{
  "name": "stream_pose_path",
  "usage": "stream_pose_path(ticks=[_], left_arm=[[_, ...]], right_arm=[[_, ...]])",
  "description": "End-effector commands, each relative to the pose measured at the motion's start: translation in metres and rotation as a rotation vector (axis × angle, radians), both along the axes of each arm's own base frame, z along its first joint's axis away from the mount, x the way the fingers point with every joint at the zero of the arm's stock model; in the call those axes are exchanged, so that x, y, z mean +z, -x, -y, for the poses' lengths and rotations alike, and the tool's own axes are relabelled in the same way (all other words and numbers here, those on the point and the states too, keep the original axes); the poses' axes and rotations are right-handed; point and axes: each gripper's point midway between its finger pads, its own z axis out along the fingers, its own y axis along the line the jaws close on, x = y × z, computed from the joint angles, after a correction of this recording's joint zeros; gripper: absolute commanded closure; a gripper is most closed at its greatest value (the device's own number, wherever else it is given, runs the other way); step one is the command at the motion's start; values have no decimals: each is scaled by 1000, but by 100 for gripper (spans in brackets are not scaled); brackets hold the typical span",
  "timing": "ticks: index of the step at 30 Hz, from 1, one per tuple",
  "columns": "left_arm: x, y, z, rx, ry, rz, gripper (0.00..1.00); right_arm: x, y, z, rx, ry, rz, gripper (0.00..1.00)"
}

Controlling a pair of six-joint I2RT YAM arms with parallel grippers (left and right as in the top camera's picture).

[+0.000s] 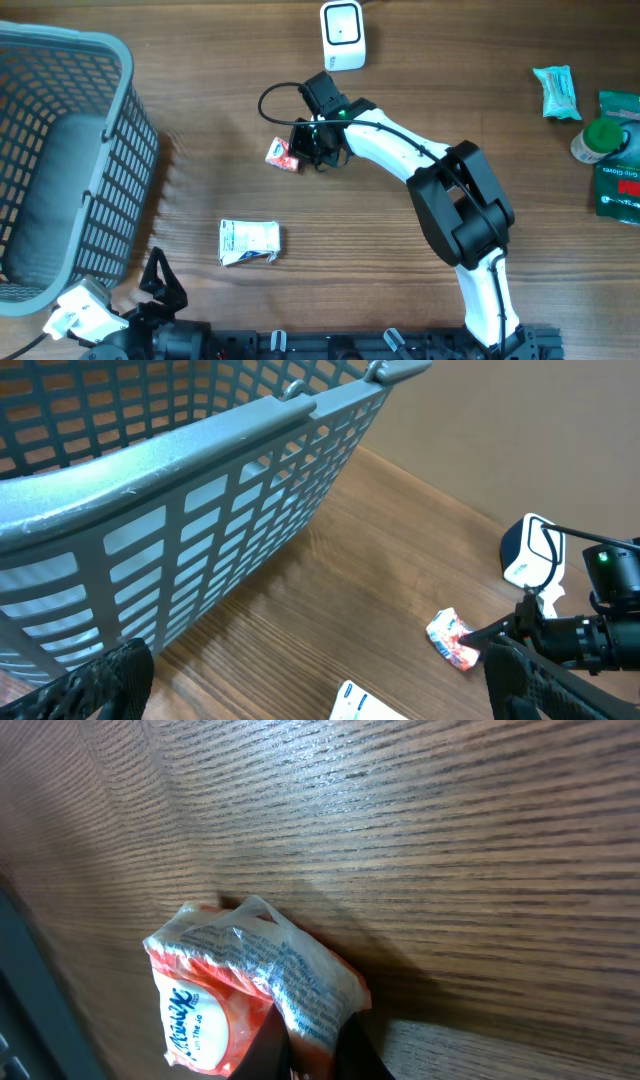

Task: Scan the item barcode
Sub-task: 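Move the right gripper to the red-white box and grasp it, then lift the red-white box and hold it over the white scanner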

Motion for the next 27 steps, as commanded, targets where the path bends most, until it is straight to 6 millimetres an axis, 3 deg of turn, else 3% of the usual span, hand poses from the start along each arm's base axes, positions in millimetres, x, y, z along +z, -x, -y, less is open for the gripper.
stream_pose_path(ticks=[1, 6, 10, 12, 24, 27], left_arm=[[1, 0, 1, -8, 7, 8, 0], [1, 0, 1, -7, 7, 8, 0], [1, 0, 1, -7, 7, 8, 0], [1, 0, 1, -8, 7, 8, 0], [1, 0, 1, -7, 7, 8, 0], [1, 0, 1, -8, 7, 8, 0]], right_arm=[[-1, 27, 19, -3, 18, -149, 96], [89, 112, 34, 191, -319, -555, 96], [109, 144, 65, 125, -289, -791, 96], [120, 153, 67, 167, -336, -816, 96], [121, 155, 68, 163, -325, -831, 96], [111, 158, 78, 177, -246, -817, 96]])
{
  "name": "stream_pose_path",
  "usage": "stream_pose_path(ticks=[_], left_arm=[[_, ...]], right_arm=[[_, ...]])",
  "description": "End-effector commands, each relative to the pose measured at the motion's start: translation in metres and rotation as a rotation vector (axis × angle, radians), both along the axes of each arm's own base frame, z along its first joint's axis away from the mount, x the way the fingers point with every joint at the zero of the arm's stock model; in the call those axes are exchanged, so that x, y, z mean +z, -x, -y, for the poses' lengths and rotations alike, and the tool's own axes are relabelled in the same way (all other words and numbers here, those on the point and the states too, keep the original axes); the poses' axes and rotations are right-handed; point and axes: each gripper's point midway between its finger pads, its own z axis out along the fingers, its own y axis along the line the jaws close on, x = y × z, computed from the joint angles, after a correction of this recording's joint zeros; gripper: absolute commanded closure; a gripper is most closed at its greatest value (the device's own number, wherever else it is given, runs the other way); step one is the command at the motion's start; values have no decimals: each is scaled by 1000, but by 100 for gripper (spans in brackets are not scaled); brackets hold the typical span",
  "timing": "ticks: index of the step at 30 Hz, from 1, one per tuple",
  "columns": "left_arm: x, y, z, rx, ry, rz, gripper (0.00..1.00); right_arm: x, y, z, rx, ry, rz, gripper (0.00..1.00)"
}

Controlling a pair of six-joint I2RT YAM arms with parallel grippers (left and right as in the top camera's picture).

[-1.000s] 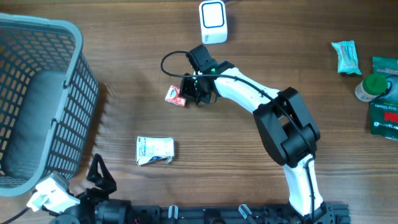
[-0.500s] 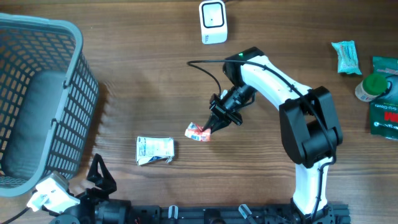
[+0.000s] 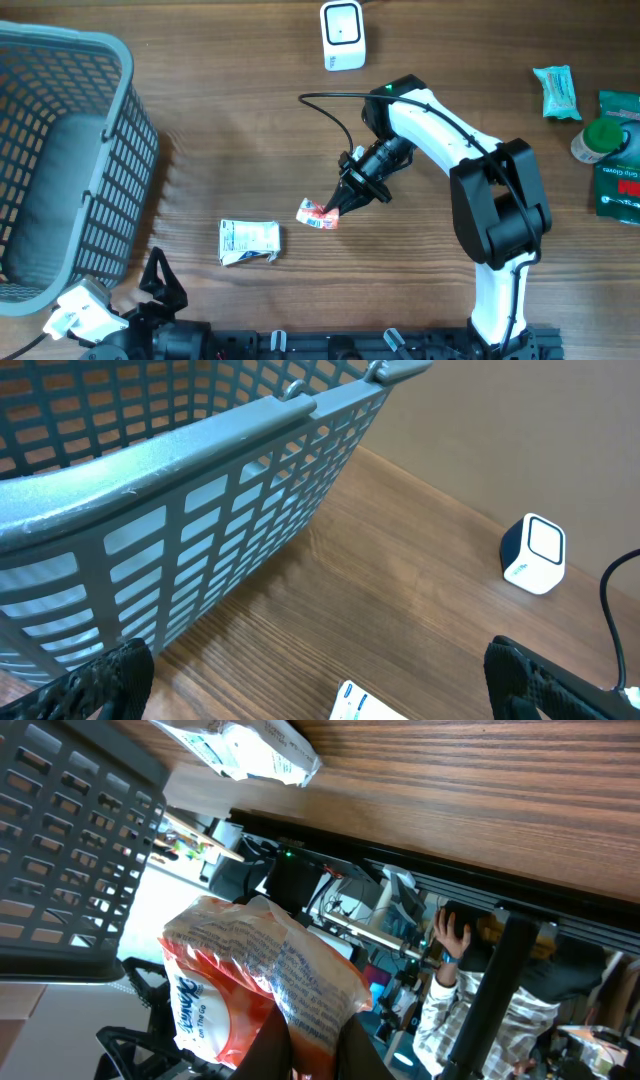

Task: Scan the item barcode
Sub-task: 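Lift the red-white box and hold it over the white scanner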

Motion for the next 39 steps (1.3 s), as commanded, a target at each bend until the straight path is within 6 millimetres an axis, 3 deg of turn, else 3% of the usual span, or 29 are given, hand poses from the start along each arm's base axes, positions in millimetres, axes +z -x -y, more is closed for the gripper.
stream_pose_path(ticks=[1, 4, 8, 11, 13, 14, 18, 20, 21, 25, 26, 28, 34, 37, 39], left_arm=[[1, 0, 1, -7, 7, 8, 0], [1, 0, 1, -7, 7, 8, 0], [1, 0, 1, -7, 7, 8, 0], [1, 0, 1, -7, 7, 8, 0], [1, 0, 1, -7, 7, 8, 0], [1, 0, 1, -7, 7, 8, 0], [1, 0, 1, -7, 7, 8, 0], [1, 0, 1, -7, 7, 8, 0], [1, 0, 1, -7, 7, 8, 0], [1, 0, 1, -7, 7, 8, 0], [1, 0, 1, -7, 7, 8, 0], [1, 0, 1, -7, 7, 8, 0], [1, 0, 1, -7, 7, 8, 0], [1, 0, 1, -7, 7, 8, 0], [1, 0, 1, -7, 7, 8, 0]], right_arm=[[-1, 5, 11, 52, 48, 47, 96], [3, 12, 15, 72, 51, 24, 96], [6, 12, 15, 137, -39, 119, 96], [30, 14, 16, 165, -94, 232, 96], [50, 19, 29, 209, -55, 362, 96], [58, 21, 48, 246, 47, 465, 96], [75, 11, 87, 179, 323, 644, 96], [78, -28, 108, 87, 529, 849, 96], [79, -61, 120, -2, 668, 965, 96], [103, -164, 120, -184, 804, 1357, 95], [106, -179, 118, -174, 812, 1426, 95], [109, -225, 99, -133, 782, 1607, 95], [54, -332, 46, -22, 731, 1958, 95], [39, -374, 30, -69, 750, 2200, 95], [38, -385, 28, -174, 749, 2290, 95]])
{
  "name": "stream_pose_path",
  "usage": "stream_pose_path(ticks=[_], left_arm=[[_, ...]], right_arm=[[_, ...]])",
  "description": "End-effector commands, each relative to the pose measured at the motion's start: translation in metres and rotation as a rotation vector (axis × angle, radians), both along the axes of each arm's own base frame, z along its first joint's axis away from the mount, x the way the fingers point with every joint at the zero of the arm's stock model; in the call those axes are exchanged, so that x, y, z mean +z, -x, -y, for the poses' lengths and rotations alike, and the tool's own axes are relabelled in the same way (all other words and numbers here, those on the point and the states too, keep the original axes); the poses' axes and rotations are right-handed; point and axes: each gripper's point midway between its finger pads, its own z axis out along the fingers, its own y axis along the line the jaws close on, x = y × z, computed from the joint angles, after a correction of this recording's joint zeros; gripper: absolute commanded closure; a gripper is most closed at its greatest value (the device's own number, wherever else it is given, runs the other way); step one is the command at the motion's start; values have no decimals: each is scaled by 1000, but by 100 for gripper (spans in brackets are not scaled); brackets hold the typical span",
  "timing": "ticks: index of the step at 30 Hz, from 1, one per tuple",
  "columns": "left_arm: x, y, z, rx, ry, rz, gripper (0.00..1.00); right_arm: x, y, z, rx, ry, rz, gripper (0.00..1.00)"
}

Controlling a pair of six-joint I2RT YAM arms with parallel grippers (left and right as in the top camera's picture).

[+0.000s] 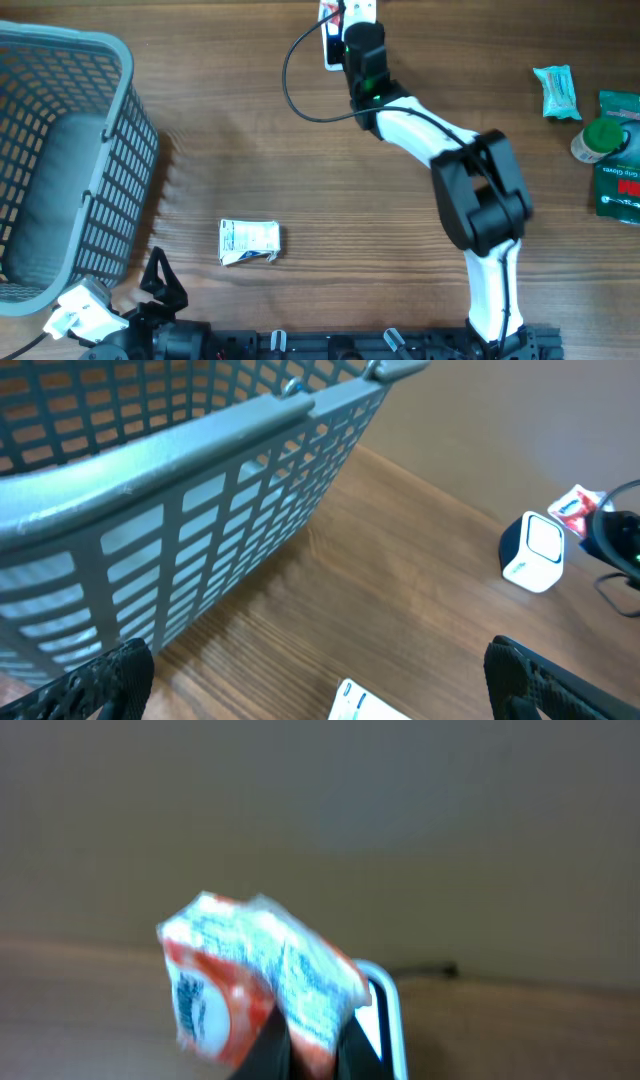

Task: Scan the item barcode
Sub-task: 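Lift the red-white box and hold it over the white scanner, then carry the red-white box to the right table edge and release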

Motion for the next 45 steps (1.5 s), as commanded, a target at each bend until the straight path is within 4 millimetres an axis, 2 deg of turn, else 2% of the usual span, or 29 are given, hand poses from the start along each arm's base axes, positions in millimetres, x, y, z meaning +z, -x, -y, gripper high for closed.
stream_pose_path(ticks=[1, 4, 7, 8, 10, 12, 14, 16, 17, 18, 20, 22, 23, 24, 26, 27, 28, 30, 31, 33, 34, 36, 37, 38, 40, 41, 42, 43, 45], left_arm=[[2, 0, 1, -4, 6, 11, 0], [2, 0, 1, -4, 6, 11, 0], [2, 0, 1, -4, 6, 11, 0], [2, 0, 1, -4, 6, 11, 0], [2, 0, 1, -4, 6, 11, 0], [1, 0, 1, -4, 6, 10, 0], [1, 0, 1, -4, 6, 10, 0], [2, 0, 1, -4, 6, 11, 0], [2, 0, 1, -4, 6, 11, 0], [2, 0, 1, -4, 6, 11, 0], [2, 0, 1, -4, 6, 11, 0], [2, 0, 1, -4, 6, 11, 0], [2, 0, 1, -4, 6, 11, 0], [1, 0, 1, -4, 6, 10, 0], [2, 0, 1, -4, 6, 11, 0], [2, 0, 1, -4, 6, 11, 0], [2, 0, 1, -4, 6, 11, 0], [1, 0, 1, -4, 6, 10, 0], [2, 0, 1, -4, 6, 11, 0], [2, 0, 1, -4, 6, 11, 0], [1, 0, 1, -4, 6, 10, 0], [1, 0, 1, -4, 6, 10, 0], [1, 0, 1, -4, 6, 10, 0], [2, 0, 1, -4, 6, 11, 0], [1, 0, 1, -4, 6, 10, 0], [2, 0, 1, -4, 6, 11, 0], [1, 0, 1, -4, 6, 10, 0], [1, 0, 1, -4, 6, 10, 0], [1, 0, 1, -4, 6, 10, 0]], right_arm=[[-12, -10, 1, -22, 43, 75, 95], [-15, -16, 13, -37, 28, 71, 95], [-12, -16, 10, -11, 3, 78, 96], [-8, -15, 7, 3, -43, 61, 96], [12, -11, 14, -3, -66, 30, 96], [50, 5, 37, -29, -34, -49, 96], [71, 28, 68, -64, 10, -155, 96], [80, 60, 116, -128, 61, -302, 96], [75, 84, 153, -184, 92, -415, 96], [67, 99, 181, -229, 114, -495, 96], [29, 139, 262, -364, 170, -737, 96], [0, 161, 318, -473, 148, -875, 95], [-25, 175, 362, -564, 110, -951, 95], [-39, 183, 385, -613, 83, -983, 96], [-79, 203, 435, -765, -29, -1037, 96], [-97, 213, 452, -820, -74, -1066, 96], [-113, 224, 466, -869, -115, -1103, 96], [-122, 232, 475, -889, -127, -1126, 94], [-116, 228, 477, -887, -124, -1106, 0], [-85, 205, 464, -817, -172, -1032, 0], [-49, 187, 445, -735, -206, -947, 0], [4, 172, 408, -626, -262, -834, 1], [32, 170, 376, -552, -346, -781, 0], [52, 170, 344, -469, -425, -761, 0], [85, 175, 266, -276, -592, -766, 0], [89, 179, 231, -178, -649, -806, 1], [90, 188, 180, 3, -669, -877, 0], [84, 199, 142, 141, -646, -937, 0], [49, 236, 63, 438, -405, -1032, 2]])
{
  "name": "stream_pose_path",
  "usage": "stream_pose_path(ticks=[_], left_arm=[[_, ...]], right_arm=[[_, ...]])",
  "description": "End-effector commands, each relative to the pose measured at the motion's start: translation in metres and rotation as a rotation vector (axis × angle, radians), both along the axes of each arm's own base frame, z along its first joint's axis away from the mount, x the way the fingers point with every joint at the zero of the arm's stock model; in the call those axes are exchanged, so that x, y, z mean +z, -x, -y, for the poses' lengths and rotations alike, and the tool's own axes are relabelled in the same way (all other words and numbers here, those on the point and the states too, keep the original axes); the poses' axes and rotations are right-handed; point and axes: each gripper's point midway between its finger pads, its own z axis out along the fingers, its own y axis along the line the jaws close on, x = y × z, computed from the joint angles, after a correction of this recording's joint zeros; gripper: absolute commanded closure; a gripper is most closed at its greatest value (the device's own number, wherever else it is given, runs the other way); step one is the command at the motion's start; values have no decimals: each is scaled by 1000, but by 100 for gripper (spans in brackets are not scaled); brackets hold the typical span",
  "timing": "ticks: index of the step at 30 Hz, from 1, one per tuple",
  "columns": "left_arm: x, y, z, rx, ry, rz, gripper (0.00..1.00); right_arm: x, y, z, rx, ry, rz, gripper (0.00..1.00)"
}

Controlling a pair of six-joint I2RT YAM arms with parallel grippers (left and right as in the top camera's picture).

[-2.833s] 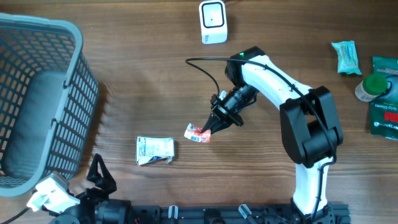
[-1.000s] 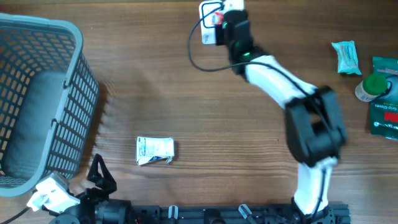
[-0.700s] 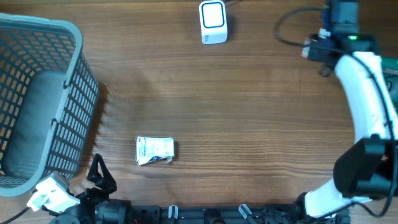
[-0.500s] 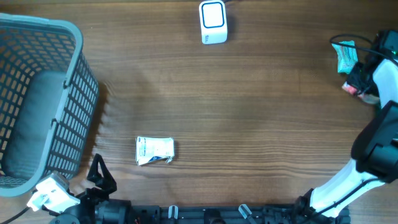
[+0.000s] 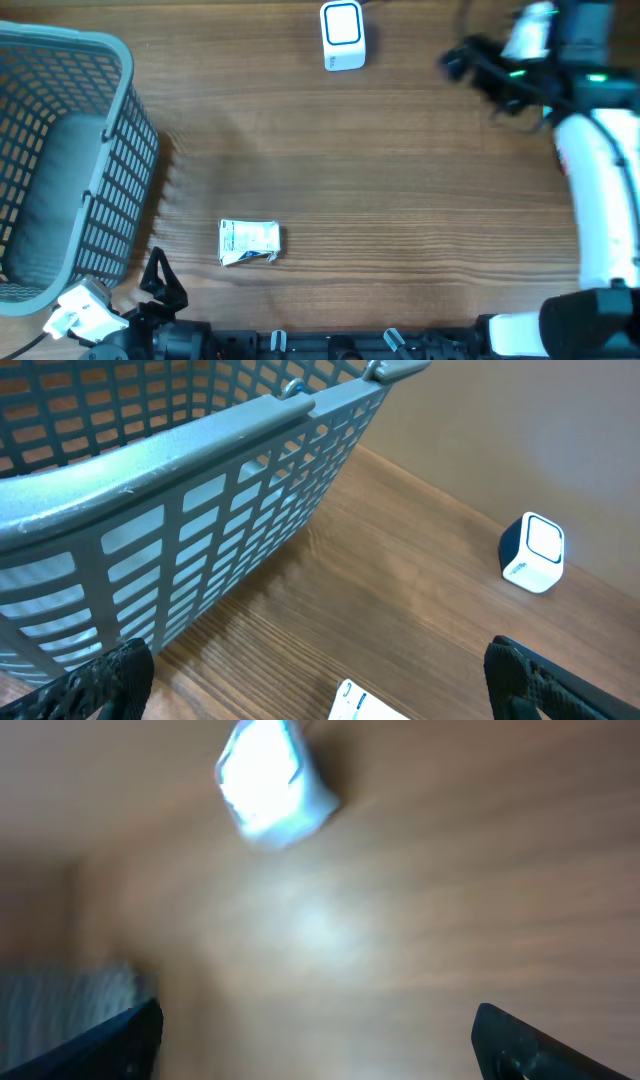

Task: Scan the item barcode
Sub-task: 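Carry the red-white box to the right table edge and release, then move the right gripper to the white Hansaplast box and grasp it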

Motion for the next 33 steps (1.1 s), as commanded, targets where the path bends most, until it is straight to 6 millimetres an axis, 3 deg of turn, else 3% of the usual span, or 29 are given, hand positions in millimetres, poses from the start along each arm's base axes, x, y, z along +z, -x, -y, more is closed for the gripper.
stream_pose_path(ticks=[1, 3, 4, 6, 7, 8, 9, 11, 13, 16, 20, 27, 33], left_arm=[[1, 0, 1, -4, 6, 9, 0], [1, 0, 1, -4, 6, 9, 0], [1, 0, 1, -4, 6, 9, 0], [1, 0, 1, -4, 6, 9, 0], [1, 0, 1, -4, 6, 9, 0], [1, 0, 1, -4, 6, 9, 0], [1, 0, 1, -4, 6, 9, 0], [1, 0, 1, -4, 6, 9, 0], [1, 0, 1, -4, 6, 9, 0], [1, 0, 1, -4, 6, 9, 0], [1, 0, 1, -4, 6, 9, 0], [1, 0, 1, -4, 6, 9, 0], [1, 0, 1, -4, 6, 9, 0]], right_arm=[[-51, 59, -116, 531, -17, -48, 0], [-89, 101, -171, 836, 79, -26, 0], [-106, 109, -182, 908, 167, -13, 0], [-130, 103, -196, 945, 336, 38, 0], [-137, 108, -214, 1025, 355, 93, 0], [-142, 127, -237, 1224, 354, 185, 0], [-149, 133, -245, 1320, 407, 246, 0], [-158, 128, -262, 1415, 545, 384, 1], [-176, 138, -285, 1547, 564, 473, 0], [-199, 167, -289, 1622, 545, 385, 0], [-201, 205, -304, 1719, 525, 383, 0], [-234, 206, -305, 1743, 589, 339, 0], [-236, 203, -311, 1735, 585, 367, 0]])
